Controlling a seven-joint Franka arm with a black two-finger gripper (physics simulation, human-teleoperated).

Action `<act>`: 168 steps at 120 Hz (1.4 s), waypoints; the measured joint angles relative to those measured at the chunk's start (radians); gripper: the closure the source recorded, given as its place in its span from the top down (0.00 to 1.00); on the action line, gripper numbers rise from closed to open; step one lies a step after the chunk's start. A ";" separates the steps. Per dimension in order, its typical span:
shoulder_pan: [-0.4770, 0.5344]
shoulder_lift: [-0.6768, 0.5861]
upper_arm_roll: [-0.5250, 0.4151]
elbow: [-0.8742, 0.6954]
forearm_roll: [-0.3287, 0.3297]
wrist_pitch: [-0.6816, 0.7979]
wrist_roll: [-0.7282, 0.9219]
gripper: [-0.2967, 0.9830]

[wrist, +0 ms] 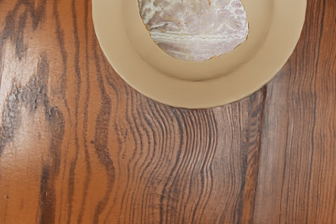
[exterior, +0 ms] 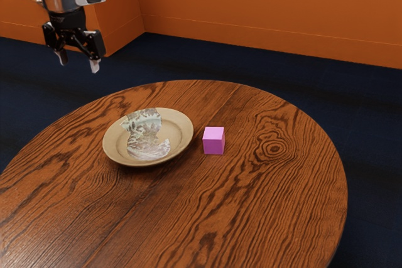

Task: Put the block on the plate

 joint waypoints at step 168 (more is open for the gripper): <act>-0.085 0.889 -0.079 0.472 -0.233 0.504 -0.355 0.77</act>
